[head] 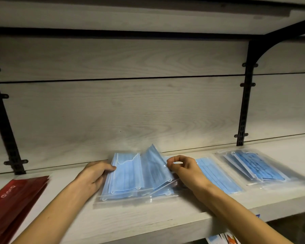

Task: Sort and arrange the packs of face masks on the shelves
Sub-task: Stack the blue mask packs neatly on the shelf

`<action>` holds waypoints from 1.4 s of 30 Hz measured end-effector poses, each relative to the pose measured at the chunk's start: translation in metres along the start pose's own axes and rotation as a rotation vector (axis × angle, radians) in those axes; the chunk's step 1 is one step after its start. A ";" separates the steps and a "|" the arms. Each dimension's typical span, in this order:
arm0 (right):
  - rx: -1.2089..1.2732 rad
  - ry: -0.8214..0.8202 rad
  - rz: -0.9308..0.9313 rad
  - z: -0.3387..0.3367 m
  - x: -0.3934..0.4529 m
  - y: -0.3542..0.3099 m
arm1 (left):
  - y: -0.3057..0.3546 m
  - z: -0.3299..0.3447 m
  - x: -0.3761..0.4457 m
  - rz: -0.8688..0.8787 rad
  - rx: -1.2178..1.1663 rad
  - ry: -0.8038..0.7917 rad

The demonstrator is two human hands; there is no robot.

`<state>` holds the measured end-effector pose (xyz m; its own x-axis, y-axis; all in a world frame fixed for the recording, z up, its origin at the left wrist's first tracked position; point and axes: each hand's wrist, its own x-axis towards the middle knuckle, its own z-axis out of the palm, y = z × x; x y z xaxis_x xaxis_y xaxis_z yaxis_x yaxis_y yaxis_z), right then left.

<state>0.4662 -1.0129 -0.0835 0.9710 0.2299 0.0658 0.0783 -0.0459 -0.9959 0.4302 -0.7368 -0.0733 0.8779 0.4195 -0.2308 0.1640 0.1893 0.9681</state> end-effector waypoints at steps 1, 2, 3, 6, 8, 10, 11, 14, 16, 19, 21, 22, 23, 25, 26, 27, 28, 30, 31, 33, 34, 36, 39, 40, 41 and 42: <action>0.040 -0.022 -0.001 0.001 -0.001 -0.001 | 0.001 0.000 0.000 -0.018 -0.011 -0.002; 0.073 -0.029 -0.012 0.002 0.000 0.000 | 0.002 -0.001 -0.001 -0.037 -0.038 -0.008; 0.094 -0.020 -0.030 0.002 0.001 0.000 | 0.003 -0.002 0.000 -0.048 -0.076 -0.011; 0.149 0.077 -0.077 0.000 0.004 -0.002 | 0.007 -0.007 0.001 -0.035 -0.127 0.025; 0.253 0.137 -0.083 -0.003 0.006 -0.006 | 0.005 -0.009 0.004 -0.015 -0.121 0.058; 0.354 0.179 -0.086 -0.007 0.007 -0.008 | 0.002 -0.011 0.006 -0.006 -0.086 0.073; 0.391 0.193 -0.082 -0.009 0.007 -0.008 | 0.001 -0.010 0.006 -0.002 -0.063 0.076; 0.466 0.189 -0.054 -0.010 0.009 -0.006 | -0.003 -0.008 0.007 0.018 -0.020 0.081; 0.488 0.209 -0.054 -0.011 0.010 -0.006 | -0.004 -0.007 0.008 0.026 -0.017 0.098; 0.535 0.305 -0.064 -0.016 0.012 -0.006 | -0.004 -0.009 0.010 0.022 -0.045 0.151; 0.511 0.288 -0.026 -0.015 0.011 -0.006 | -0.003 -0.008 0.008 0.013 -0.061 0.149; 0.451 0.257 -0.005 -0.013 0.010 -0.006 | -0.002 -0.007 0.007 0.010 -0.064 0.133; 0.371 0.226 0.007 -0.009 0.009 -0.005 | -0.002 -0.005 0.008 0.013 -0.068 0.103; 0.187 0.184 -0.020 0.000 0.006 -0.004 | -0.002 0.000 0.005 0.028 -0.072 0.002; 0.098 0.168 -0.052 0.003 0.006 -0.003 | -0.003 0.003 0.003 0.036 -0.052 -0.043; 0.027 0.143 -0.081 0.005 0.004 -0.001 | -0.005 0.006 0.001 0.050 -0.013 -0.074; -0.043 0.106 -0.112 0.007 0.004 0.001 | -0.007 0.009 -0.002 0.075 0.049 -0.100; -0.177 0.010 -0.173 0.009 -0.001 0.004 | -0.013 0.014 -0.007 0.136 0.166 -0.143; -0.258 -0.016 -0.194 0.009 -0.002 0.005 | -0.017 0.015 -0.007 0.165 0.198 -0.148; -0.483 0.033 -0.232 0.008 -0.003 0.007 | -0.022 0.017 -0.005 0.227 0.253 -0.114; -0.600 0.089 -0.245 0.006 -0.004 0.007 | -0.023 0.018 -0.004 0.244 0.273 -0.088; -0.764 0.171 -0.255 0.001 -0.004 0.009 | -0.023 0.018 -0.002 0.260 0.303 -0.072; -0.880 0.138 -0.259 -0.001 0.000 0.013 | -0.021 0.016 -0.003 0.302 0.401 -0.050; -0.909 0.121 -0.276 0.000 0.001 0.015 | -0.019 0.015 -0.004 0.303 0.425 -0.046; -0.933 0.103 -0.307 0.002 0.001 0.017 | -0.018 0.015 -0.005 0.293 0.429 -0.046; -0.932 0.085 -0.333 0.002 0.002 0.018 | -0.016 0.016 -0.007 0.285 0.428 -0.047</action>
<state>0.4686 -1.0110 -0.1010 0.8771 0.3014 0.3739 0.4611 -0.7460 -0.4804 0.4284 -0.7569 -0.0858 0.9323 0.3593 0.0426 0.0766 -0.3112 0.9473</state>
